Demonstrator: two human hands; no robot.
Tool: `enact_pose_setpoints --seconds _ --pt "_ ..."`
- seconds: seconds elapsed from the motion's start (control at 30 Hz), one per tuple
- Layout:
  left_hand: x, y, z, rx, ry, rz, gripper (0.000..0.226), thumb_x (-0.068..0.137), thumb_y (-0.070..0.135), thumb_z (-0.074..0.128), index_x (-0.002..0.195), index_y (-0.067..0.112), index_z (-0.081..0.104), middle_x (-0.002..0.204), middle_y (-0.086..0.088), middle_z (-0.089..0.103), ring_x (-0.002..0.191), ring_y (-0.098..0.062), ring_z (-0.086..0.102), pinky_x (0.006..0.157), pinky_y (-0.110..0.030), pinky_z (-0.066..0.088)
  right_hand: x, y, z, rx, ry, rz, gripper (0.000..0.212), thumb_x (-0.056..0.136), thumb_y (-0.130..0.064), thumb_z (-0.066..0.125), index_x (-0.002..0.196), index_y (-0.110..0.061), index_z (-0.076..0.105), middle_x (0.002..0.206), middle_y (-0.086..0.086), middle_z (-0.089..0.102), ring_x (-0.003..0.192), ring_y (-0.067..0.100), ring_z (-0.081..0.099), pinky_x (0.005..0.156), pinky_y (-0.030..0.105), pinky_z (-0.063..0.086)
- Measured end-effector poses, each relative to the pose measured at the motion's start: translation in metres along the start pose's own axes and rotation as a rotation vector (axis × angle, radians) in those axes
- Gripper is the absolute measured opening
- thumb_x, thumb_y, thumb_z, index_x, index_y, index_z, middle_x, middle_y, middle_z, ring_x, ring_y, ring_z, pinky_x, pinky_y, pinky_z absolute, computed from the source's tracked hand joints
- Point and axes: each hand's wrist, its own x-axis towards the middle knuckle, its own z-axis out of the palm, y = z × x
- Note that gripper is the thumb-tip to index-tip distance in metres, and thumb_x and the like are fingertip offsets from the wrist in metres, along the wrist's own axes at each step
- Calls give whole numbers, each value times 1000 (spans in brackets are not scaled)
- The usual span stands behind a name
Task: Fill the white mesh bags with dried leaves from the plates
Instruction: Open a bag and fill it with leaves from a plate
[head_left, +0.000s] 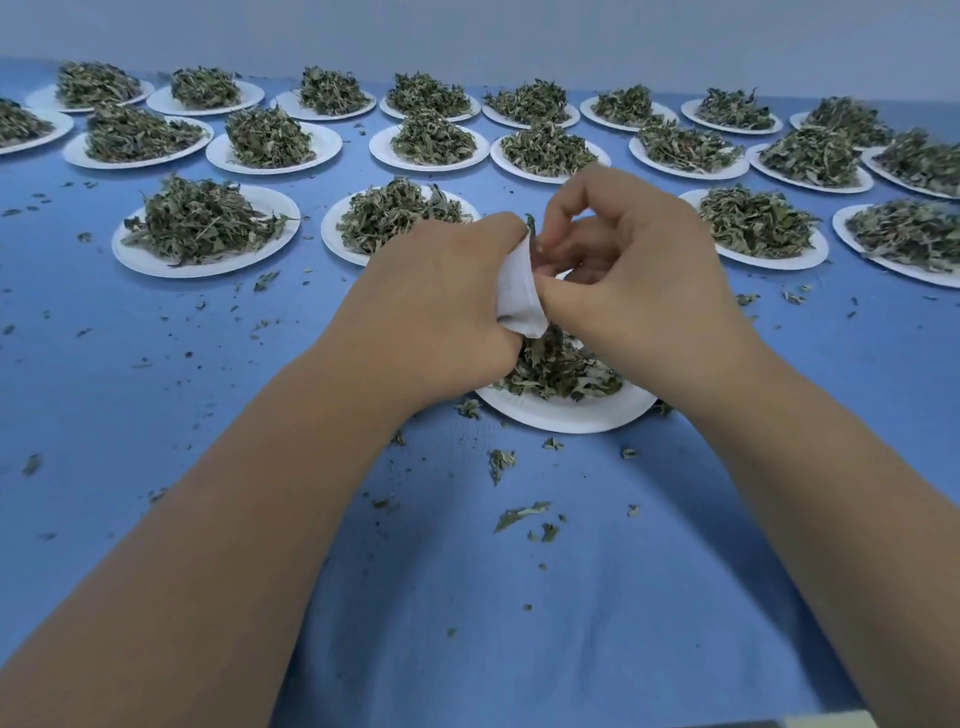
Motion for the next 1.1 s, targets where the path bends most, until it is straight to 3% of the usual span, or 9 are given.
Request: enact_pose_setpoints --seconds 0.1,0.2,0.33,0.4,0.47,0.57,0.63,0.77,1.1 --pt "1 -4 -3 23 14 -24 23 64 35 56 83 27 46 67 5 49 64 -23 50 53 -36 43 0 1 -4 32 -1 16 6 80 -14 78 78 -18 74 76 -7 75 69 12 70 70 37 59" --pt "0 -6 -6 0 53 -77 32 65 40 52 93 26 55 71 5 53 67 -22 51 54 -32 39 0 0 -10 7 -43 -9 12 88 -27 68 84 -26 79 90 -18 75 78 2 64 74 17 48" --pt "-1 -5 -7 -68 42 -32 26 65 34 54 90 28 54 73 5 56 67 -22 52 56 -34 43 3 -2 -8 -172 -393 21 34 86 -30 44 98 -31 76 154 -19 39 144 -3 20 104 9 12" --pt "-2 -3 -7 -107 18 -10 25 63 27 56 84 35 46 67 6 50 60 -13 46 53 -30 33 2 -5 -5 -161 -528 -69 26 93 -20 44 91 -20 70 145 -12 47 141 1 29 114 19 17" --pt "-2 -4 -8 -124 18 -39 24 64 28 56 83 37 44 67 7 51 61 -12 47 56 -28 33 -1 -5 -7 -64 -422 -83 25 94 -10 48 84 -18 70 122 -14 64 125 4 50 110 29 36" --pt "-1 -11 -13 -105 30 -97 20 68 36 56 88 37 50 85 6 66 80 -22 62 68 -41 54 0 4 -19 -4 -99 -13 18 88 -25 57 83 -25 74 113 -20 72 113 2 62 100 33 48" --pt "-2 -15 -15 -92 25 -121 24 68 34 55 92 35 54 92 4 69 86 -25 64 72 -45 56 0 11 -24 -156 -187 -11 12 88 -41 62 95 -36 69 120 -23 66 118 3 58 103 35 46" --pt "-2 -16 -16 -51 -27 -145 29 66 35 54 95 32 56 94 4 67 87 -25 62 73 -46 55 -1 19 -14 -447 -564 -101 46 89 -48 68 132 -35 58 129 -16 59 118 1 49 98 20 39" --pt "-3 -12 -8 74 -84 -127 30 70 21 67 95 24 50 79 -2 58 73 -28 55 58 -41 50 5 21 -29 -427 -194 -89 26 84 -30 79 109 -37 72 105 -18 68 87 -18 55 79 1 41"
